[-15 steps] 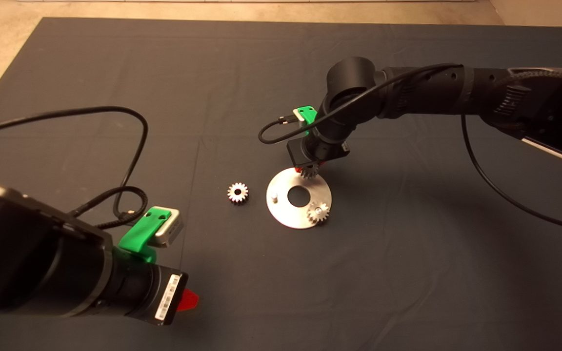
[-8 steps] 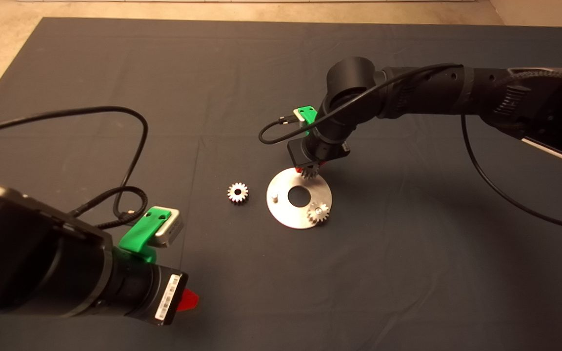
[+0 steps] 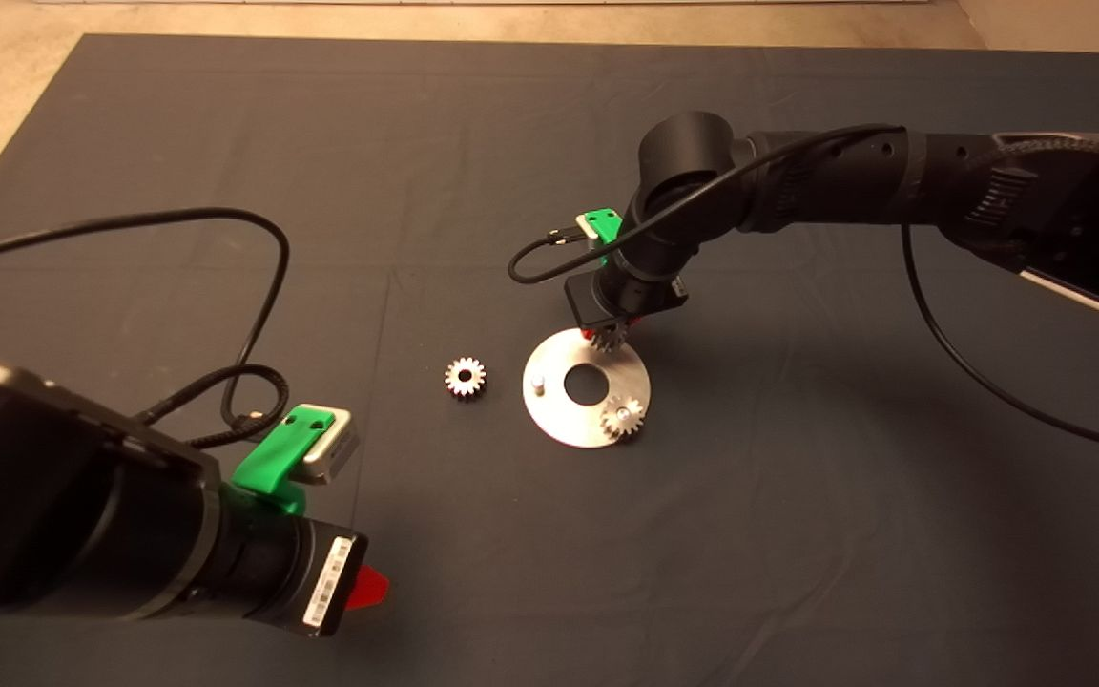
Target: Install three planetary gears onto the carrier pins
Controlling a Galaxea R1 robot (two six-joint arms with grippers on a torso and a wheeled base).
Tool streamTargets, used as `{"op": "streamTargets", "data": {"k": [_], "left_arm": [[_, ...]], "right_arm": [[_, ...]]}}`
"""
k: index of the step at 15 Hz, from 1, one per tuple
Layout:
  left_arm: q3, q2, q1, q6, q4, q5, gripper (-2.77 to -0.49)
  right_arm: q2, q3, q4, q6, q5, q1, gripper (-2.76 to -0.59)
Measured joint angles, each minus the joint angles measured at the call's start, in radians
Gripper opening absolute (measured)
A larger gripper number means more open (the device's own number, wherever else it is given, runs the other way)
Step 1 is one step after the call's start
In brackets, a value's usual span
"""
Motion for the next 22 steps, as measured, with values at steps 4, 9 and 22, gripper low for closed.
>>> {"op": "streamTargets", "data": {"k": [4, 9, 22], "left_arm": [[0.000, 0.000, 0.000, 0.000, 0.000, 0.000, -1.62], [0.000, 0.000, 0.000, 0.000, 0.000, 0.000, -1.62], [0.000, 0.005, 0.000, 0.055, 0.000, -0.002, -1.62]], "right_arm": [[0.000, 0.000, 0.000, 0.000, -0.004, 0.000, -2.04], [-0.003, 0.005, 0.000, 0.000, -0.002, 0.004, -1.95], [-0.506, 0.439, 0.027, 0.034, 0.052, 0.144, -1.88]]}}
